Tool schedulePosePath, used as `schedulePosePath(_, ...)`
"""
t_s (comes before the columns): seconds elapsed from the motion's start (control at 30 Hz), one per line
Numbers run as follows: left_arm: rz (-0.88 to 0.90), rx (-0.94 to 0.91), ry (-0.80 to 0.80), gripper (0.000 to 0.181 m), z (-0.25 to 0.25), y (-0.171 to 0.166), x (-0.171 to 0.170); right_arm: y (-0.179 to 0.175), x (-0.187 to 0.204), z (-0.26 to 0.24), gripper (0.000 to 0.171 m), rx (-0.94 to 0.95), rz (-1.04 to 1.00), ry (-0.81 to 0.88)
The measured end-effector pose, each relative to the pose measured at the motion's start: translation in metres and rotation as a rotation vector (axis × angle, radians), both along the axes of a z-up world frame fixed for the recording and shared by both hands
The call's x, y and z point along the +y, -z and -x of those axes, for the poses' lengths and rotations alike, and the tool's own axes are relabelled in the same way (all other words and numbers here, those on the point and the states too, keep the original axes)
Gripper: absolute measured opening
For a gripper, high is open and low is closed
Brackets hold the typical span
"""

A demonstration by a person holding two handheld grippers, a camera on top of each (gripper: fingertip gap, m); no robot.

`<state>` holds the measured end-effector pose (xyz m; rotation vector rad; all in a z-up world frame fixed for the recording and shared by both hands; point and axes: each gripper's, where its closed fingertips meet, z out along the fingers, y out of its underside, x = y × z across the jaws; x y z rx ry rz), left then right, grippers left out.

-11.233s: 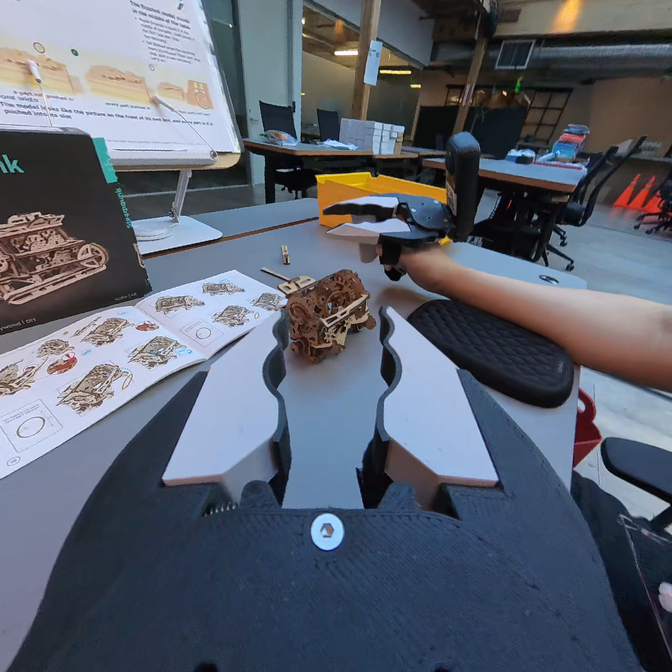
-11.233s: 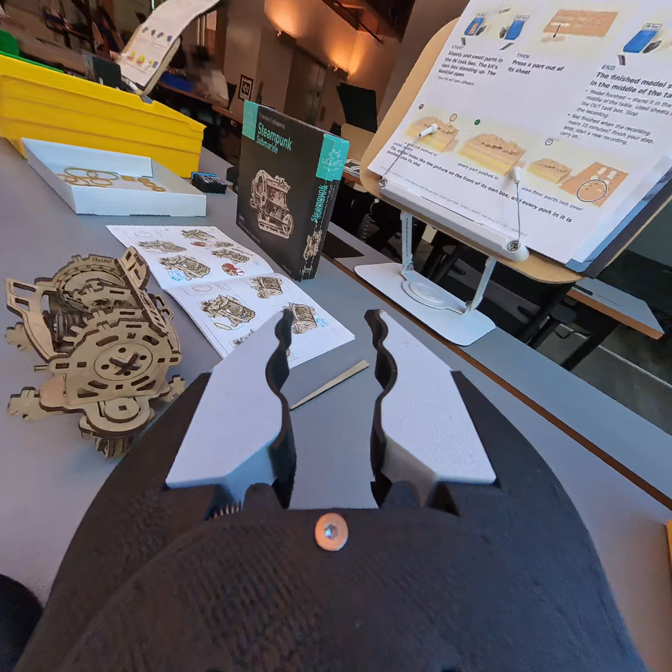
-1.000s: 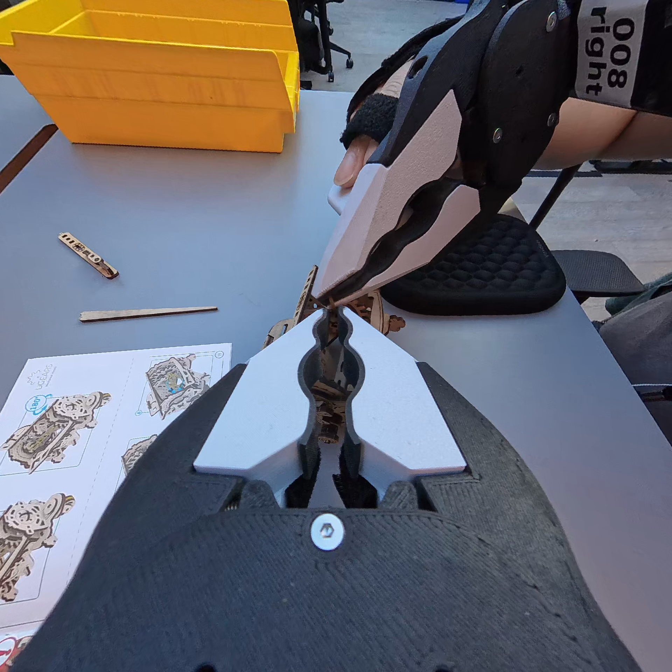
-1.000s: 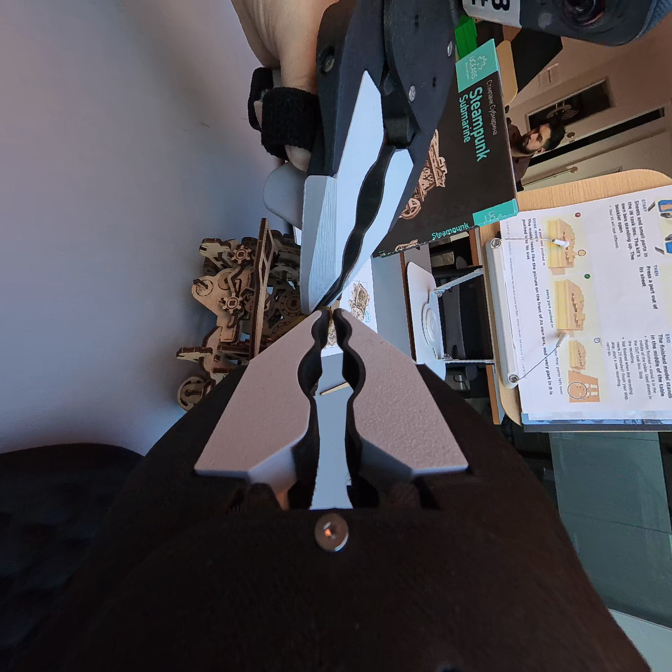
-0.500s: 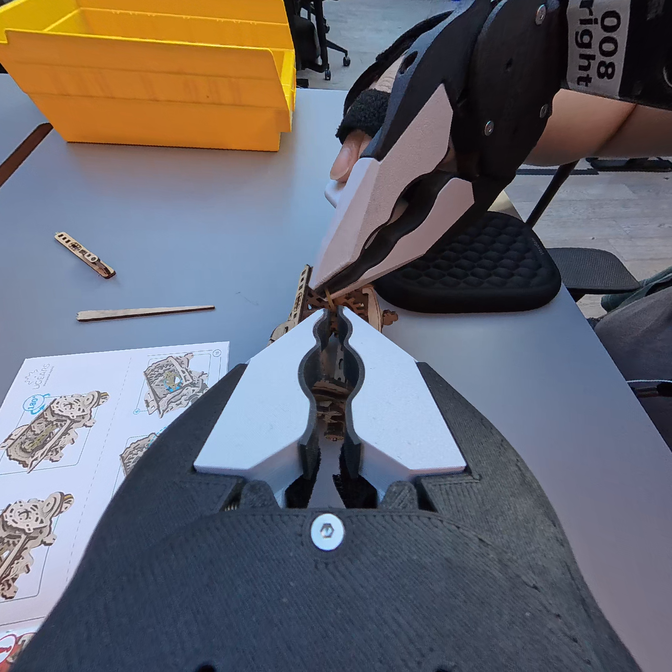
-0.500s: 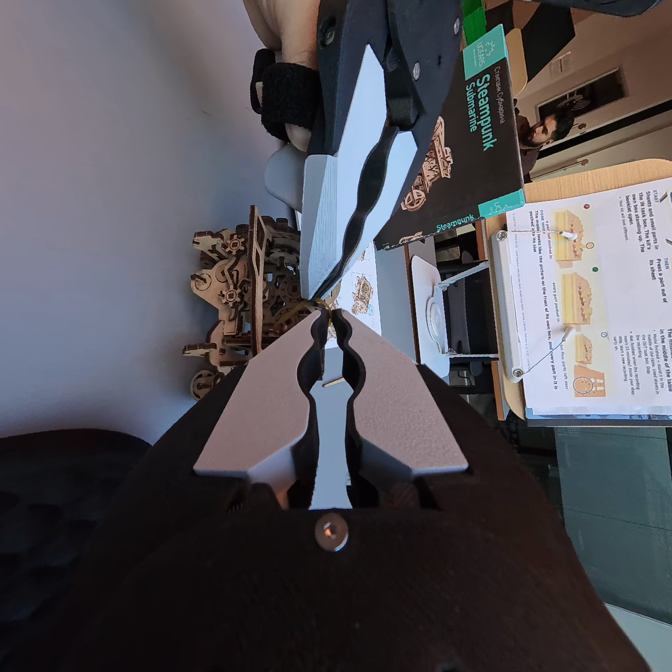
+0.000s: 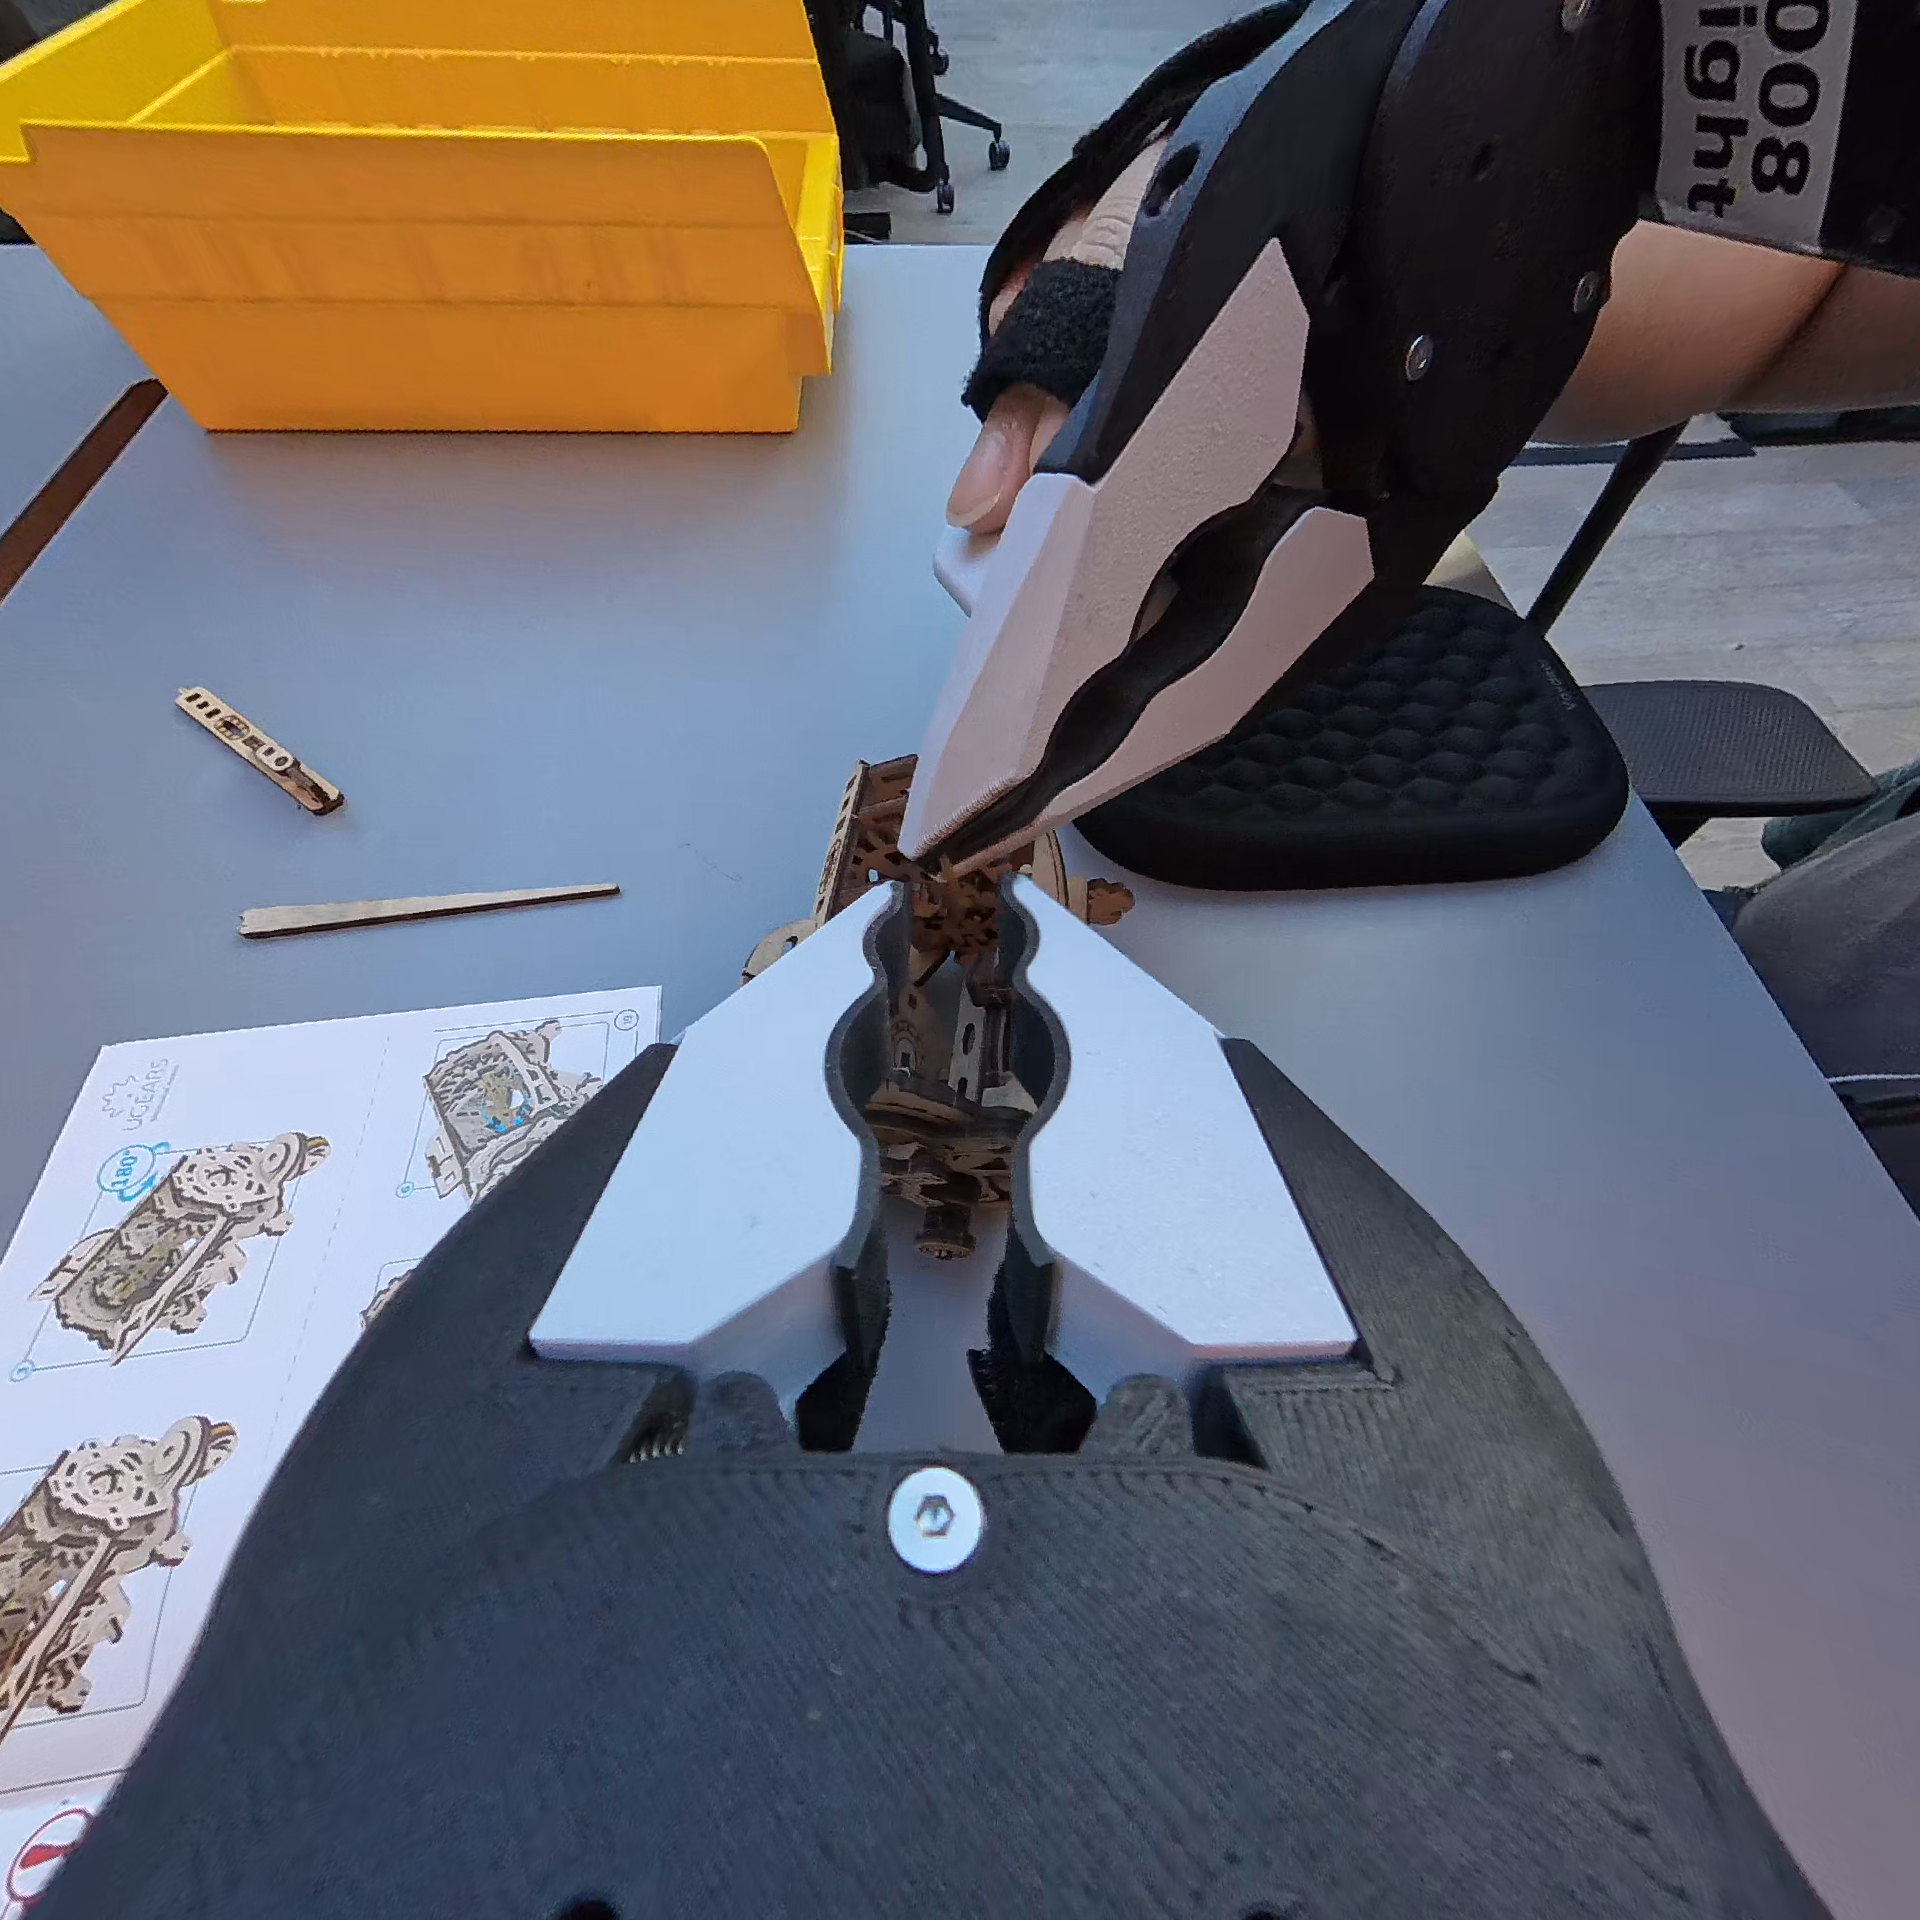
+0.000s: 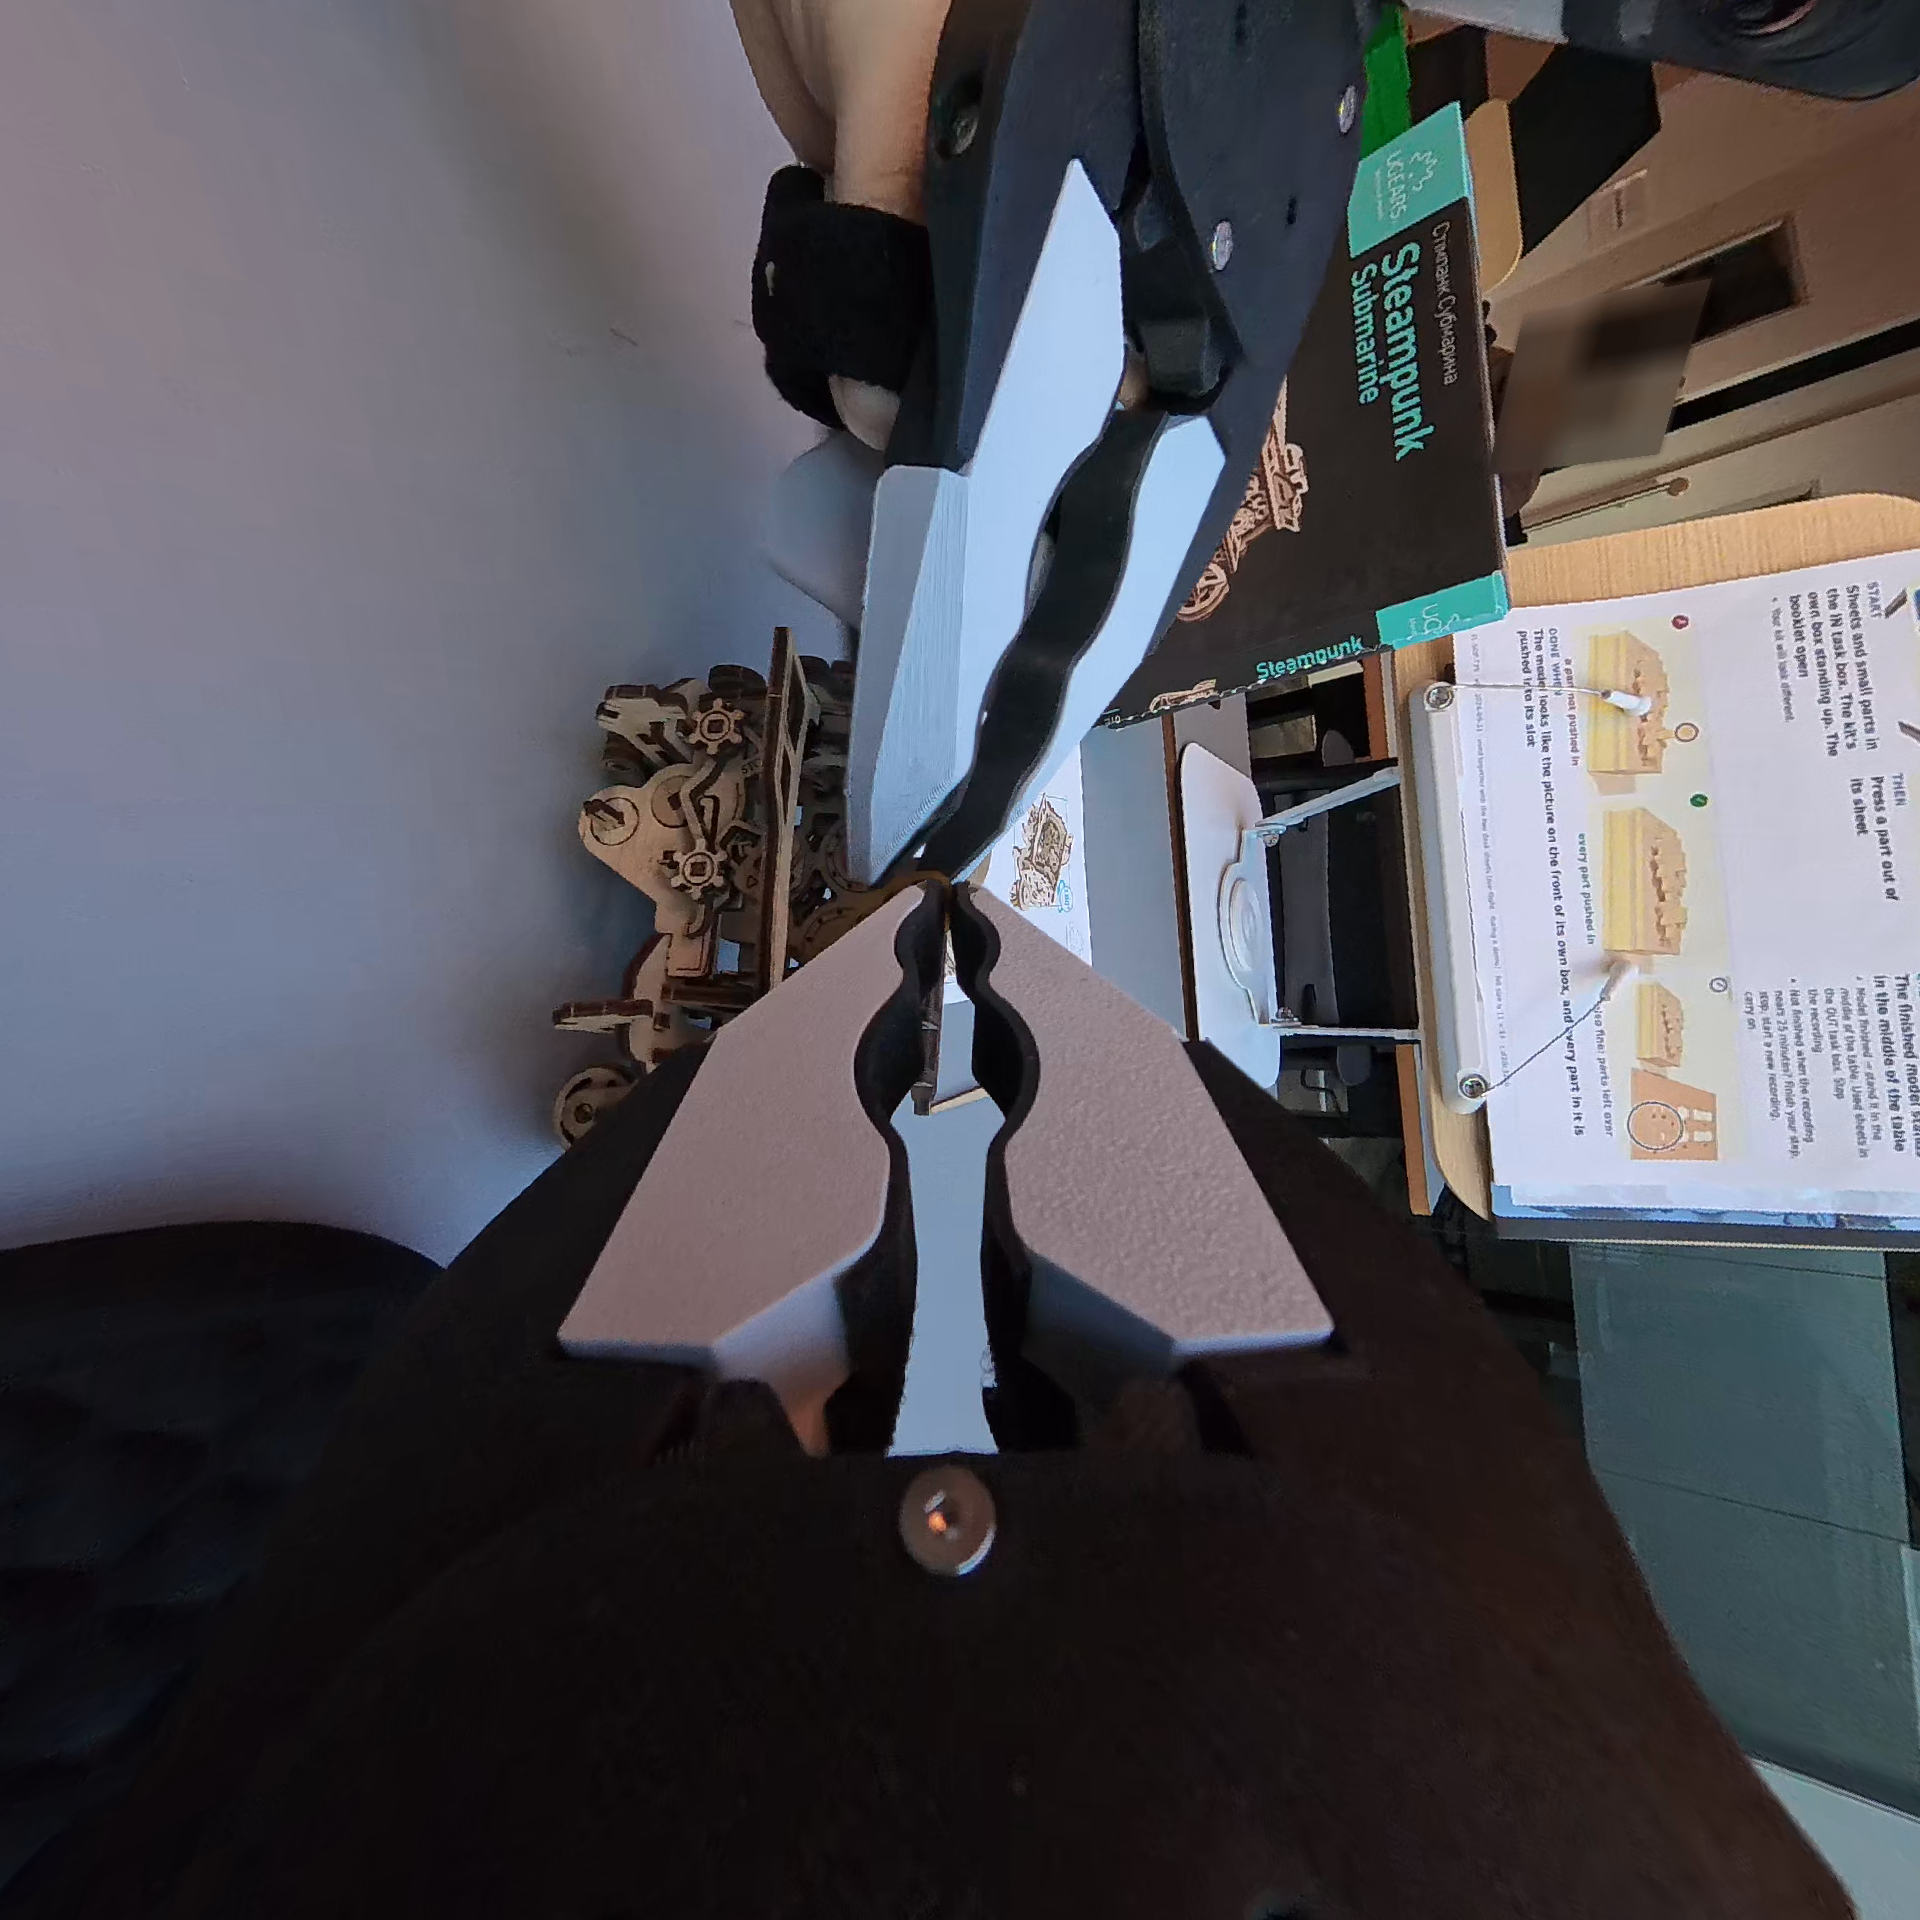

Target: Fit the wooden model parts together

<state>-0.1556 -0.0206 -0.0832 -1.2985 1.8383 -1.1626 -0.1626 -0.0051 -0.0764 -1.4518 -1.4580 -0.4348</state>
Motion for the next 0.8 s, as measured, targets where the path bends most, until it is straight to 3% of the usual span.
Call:
schedulePosePath(0.33, -0.035, -0.030, -0.004, 0.000, -0.0007, -0.0030, 0.0011, -0.0023, 0.0014, -0.0011, 0.000, -0.005, -0.023, -0.001)
schedulePosePath(0.57, 0.005, -0.025, 0.010, 0.000, 0.0014, -0.0025, -0.0003, -0.0017, 0.0000, 0.0007, 0.001, -0.001, -0.024, -0.022)
schedulePosePath(0.8, 0.009, -0.011, 0.009, 0.000, 0.0021, 0.0008, 0.0000, -0.0034, 0.0015, -0.0026, 0.012, 0.007, -0.029, -0.009)
